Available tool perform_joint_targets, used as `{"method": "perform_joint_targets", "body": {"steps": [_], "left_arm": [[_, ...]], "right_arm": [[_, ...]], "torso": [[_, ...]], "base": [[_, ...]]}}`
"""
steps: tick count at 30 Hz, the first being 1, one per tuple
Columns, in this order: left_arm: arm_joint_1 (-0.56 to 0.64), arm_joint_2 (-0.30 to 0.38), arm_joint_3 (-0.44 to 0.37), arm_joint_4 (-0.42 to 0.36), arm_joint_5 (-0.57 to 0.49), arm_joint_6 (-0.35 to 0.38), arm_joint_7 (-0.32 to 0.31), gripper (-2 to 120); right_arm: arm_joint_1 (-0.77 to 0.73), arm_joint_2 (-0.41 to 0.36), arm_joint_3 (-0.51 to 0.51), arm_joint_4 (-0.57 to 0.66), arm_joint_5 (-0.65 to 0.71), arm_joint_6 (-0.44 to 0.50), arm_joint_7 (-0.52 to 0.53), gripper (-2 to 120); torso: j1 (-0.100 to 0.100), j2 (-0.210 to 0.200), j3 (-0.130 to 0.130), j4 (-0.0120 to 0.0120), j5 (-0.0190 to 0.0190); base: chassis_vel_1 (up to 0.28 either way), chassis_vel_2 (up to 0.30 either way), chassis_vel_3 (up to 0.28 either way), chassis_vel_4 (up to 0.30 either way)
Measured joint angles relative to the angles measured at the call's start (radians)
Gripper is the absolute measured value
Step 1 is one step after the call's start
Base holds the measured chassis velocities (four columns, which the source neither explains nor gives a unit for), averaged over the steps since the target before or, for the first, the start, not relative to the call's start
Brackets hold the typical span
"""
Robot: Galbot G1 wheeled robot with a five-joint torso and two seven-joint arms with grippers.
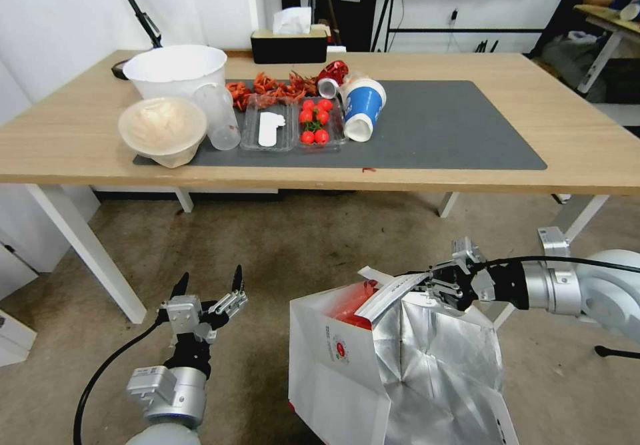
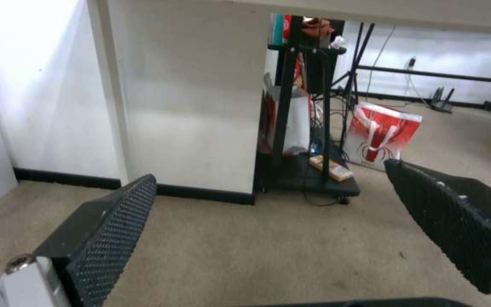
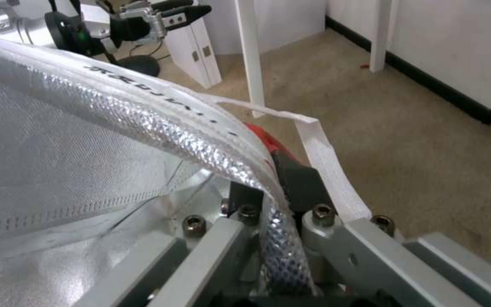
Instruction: Pick up the food delivery bag from the floor and place it on the table.
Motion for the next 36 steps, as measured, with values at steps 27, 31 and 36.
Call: {"method": "perform_joint_targets", "body": {"steps": [27, 31, 36], "left_arm": [[0.002, 0.001, 0.001, -0.002, 0.005, 0.004, -0.002, 100], [0.002, 0.001, 0.001, -0.002, 0.005, 0.004, -0.003, 100], [0.001, 0.001, 0.001, -0.003, 0.004, 0.004, -0.003, 100]], "right_arm": [[-0.001, 0.006, -0.001, 0.009, -0.001, 0.001, 0.004, 0], [-0.001, 0.006, -0.001, 0.009, -0.002, 0.001, 0.004, 0], [0.0, 0.005, -0.001, 0.009, -0.002, 0.001, 0.004, 0]], "torso": [[0.043, 0.112, 0.07, 0.0, 0.0], [0.049, 0.13, 0.081, 0.0, 0.0], [0.056, 0.15, 0.093, 0.0, 0.0]], "base": [[0.0, 0.0, 0.0, 0.0], [0.0, 0.0, 0.0, 0.0], [0.0, 0.0, 0.0, 0.0]]}}
